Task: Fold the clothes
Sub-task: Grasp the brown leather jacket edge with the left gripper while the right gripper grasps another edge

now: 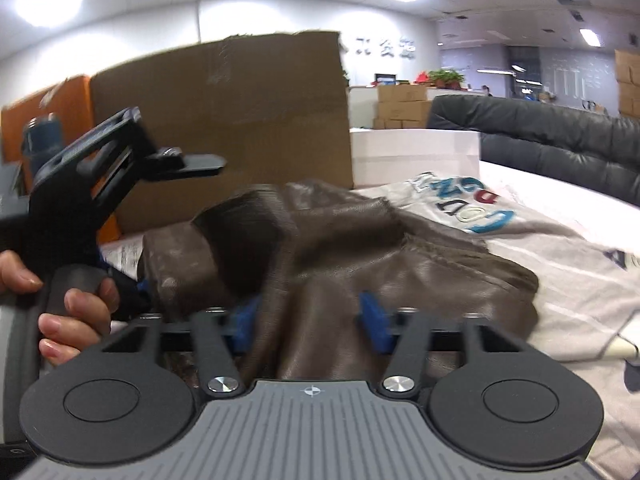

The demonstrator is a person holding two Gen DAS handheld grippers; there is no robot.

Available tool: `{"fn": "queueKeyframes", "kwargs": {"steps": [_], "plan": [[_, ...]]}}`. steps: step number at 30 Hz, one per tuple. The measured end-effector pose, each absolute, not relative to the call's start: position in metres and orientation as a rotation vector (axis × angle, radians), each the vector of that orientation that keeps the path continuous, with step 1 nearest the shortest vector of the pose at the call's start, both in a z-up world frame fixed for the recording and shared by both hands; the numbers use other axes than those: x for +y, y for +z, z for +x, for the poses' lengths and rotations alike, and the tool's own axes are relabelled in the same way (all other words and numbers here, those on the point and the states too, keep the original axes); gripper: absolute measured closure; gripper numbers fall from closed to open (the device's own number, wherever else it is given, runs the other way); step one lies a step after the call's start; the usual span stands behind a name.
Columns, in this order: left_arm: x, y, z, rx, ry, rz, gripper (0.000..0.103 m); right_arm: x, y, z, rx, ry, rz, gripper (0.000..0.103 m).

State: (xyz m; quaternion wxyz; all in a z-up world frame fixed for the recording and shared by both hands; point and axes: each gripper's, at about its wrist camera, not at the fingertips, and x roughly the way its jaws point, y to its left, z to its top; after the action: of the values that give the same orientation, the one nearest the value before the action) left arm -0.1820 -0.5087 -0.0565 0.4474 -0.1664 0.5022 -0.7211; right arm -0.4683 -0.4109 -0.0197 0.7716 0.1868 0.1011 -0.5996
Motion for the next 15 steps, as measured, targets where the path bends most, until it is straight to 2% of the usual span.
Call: {"fn": "queueKeyframes", "kwargs": {"steps": [1, 3, 4, 6, 10, 15], "plan": [[-0.505, -0.055, -0.184, 1.202, -1.767, -0.375, 0.016, -0.407, -0.018, -0.475, 0.180, -1.292, 0.425, 0.082], [-0.501, -0.055, -0.191, 1.117, -1.735, -0.305, 0.052, -0.398, -0.017, -0.489, 0.094, -1.294, 0.454, 0.087], [-0.502, -0.058, -0.194, 1.085, -1.737, -0.292, 0.060, -0.393, -0.016, -0.497, 0.054, -1.298, 0.468, 0.089], [-0.485, -0.046, -0.196, 1.020, -1.770, -0.306, 0.089, -0.385, -0.015, -0.511, -0.025, -1.303, 0.500, 0.091], [-0.452, -0.023, -0.200, 0.890, -1.831, -0.333, 0.092, -0.362, 0.000, -0.525, -0.149, -1.306, 0.467, 0.097], [-0.411, 0.005, -0.206, 0.723, -1.901, -0.366, 0.092, -0.332, 0.038, -0.524, -0.265, -1.278, 0.350, 0.098]]}}
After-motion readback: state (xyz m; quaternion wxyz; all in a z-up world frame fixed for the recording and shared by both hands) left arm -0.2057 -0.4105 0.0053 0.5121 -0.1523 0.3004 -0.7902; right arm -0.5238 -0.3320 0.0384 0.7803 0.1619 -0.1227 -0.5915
